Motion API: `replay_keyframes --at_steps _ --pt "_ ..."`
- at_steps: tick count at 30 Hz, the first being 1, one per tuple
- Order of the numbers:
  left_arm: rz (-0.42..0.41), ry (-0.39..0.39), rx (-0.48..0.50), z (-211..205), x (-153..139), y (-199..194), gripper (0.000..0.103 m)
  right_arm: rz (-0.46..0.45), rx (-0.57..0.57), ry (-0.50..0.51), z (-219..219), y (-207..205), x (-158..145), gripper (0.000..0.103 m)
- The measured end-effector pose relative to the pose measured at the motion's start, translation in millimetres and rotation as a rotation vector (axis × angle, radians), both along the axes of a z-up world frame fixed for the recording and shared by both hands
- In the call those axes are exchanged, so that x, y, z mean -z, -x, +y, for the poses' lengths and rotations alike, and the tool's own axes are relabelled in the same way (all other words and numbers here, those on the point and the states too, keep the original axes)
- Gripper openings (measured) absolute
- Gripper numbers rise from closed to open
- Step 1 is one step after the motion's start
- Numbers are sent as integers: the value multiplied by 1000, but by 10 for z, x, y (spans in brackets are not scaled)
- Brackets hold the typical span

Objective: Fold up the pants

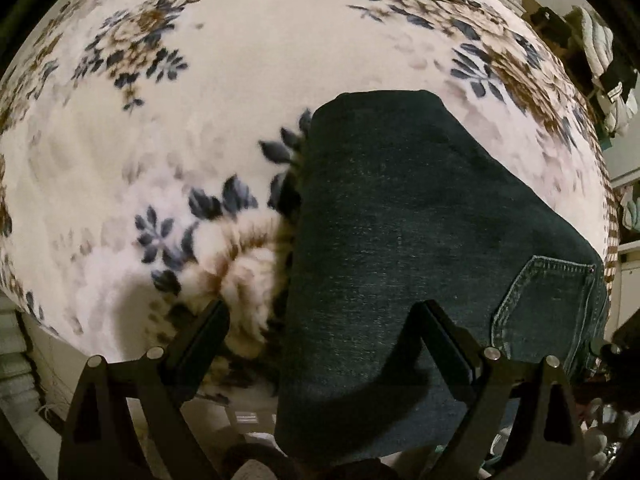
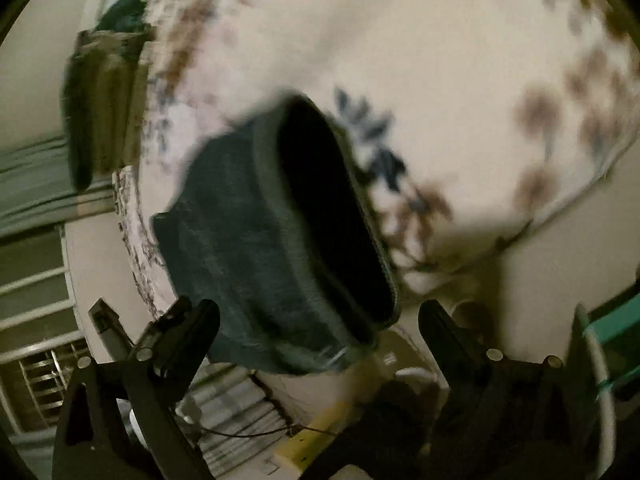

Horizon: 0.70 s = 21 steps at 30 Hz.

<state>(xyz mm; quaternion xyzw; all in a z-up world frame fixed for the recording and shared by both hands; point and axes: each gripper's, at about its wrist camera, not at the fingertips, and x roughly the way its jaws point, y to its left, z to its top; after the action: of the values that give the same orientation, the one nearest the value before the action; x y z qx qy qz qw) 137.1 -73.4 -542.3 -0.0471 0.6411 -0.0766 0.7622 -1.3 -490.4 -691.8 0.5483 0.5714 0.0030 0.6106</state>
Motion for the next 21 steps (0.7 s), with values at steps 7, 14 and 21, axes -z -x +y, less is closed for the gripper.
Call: replay_keyframes --at_steps 7,14,21 --pt "18 29 -10 82 81 62 96 -112 27 248 38 -151 -551 8" --pt "31 58 -22 188 66 94 96 -252 -124 442 73 -443 -1192 6" --pt "20 60 -23 346 -76 97 96 7 -231 177 -233 -403 -432 53"
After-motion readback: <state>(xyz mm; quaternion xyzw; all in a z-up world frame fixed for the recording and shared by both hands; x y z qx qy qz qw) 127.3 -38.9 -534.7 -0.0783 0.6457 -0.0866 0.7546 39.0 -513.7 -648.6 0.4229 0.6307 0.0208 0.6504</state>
